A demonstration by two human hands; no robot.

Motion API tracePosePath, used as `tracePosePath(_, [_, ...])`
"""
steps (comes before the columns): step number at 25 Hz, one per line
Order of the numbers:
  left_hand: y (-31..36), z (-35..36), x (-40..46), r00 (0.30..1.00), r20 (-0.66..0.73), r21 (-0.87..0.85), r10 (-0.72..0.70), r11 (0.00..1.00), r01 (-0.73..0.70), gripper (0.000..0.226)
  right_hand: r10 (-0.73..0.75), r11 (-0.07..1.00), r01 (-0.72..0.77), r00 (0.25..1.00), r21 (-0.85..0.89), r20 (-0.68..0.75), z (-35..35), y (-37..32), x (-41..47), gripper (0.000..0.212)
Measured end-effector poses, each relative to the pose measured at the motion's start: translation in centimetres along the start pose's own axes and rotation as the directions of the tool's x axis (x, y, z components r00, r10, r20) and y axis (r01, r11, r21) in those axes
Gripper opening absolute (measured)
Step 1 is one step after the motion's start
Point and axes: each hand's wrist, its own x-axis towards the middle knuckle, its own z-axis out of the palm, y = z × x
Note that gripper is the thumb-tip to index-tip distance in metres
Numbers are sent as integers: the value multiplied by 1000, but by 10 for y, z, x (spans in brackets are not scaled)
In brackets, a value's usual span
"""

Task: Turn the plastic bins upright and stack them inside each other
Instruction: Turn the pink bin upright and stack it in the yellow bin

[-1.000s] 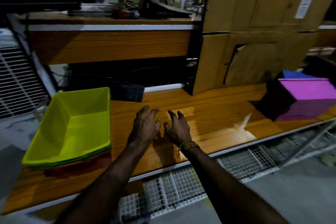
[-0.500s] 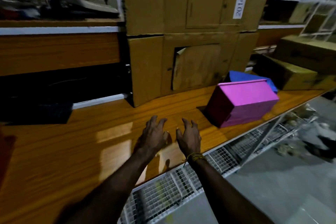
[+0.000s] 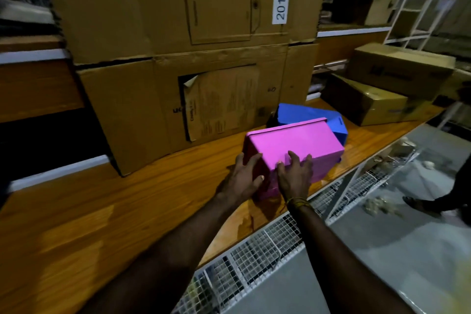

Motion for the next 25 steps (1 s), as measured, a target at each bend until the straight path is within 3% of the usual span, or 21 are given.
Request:
tracePosePath(3, [18,19,23,1000,13,25,27,999,-27,67,43,999,-44,999,21,12,-7,16,26,56])
tracePosePath(7, [17,27,45,996,-83,-3,30,1000,-30,71,96,983,-108,992,151,85,-5,19,32,62])
tracePosePath(10, [8,12,66,977,-194,-103,-93,992,73,73,79,989,-90,993,121,88,-3,14,31,61])
tracePosePath(12, [-2,-2,79,965,-188,-161,-182,975,152,72,55,993,-67,992,101,110,0,10,31,61])
tracePosePath(14, [-15,-12,82,947,-238,-244,-217,957,158,63,46,993,-60,990,97,136,2,6,28,58])
tracePosePath(20, [-33,-42,21,757,-526,-378,-388,904,200,24,-12,989,-12,987,149,159,28,-34,-19,52])
tracePosePath(25, [-58,-80,-46,693,-618,-328,-370,923,200,24,-55,971,-1,972,237,230,58,-76,-78,50])
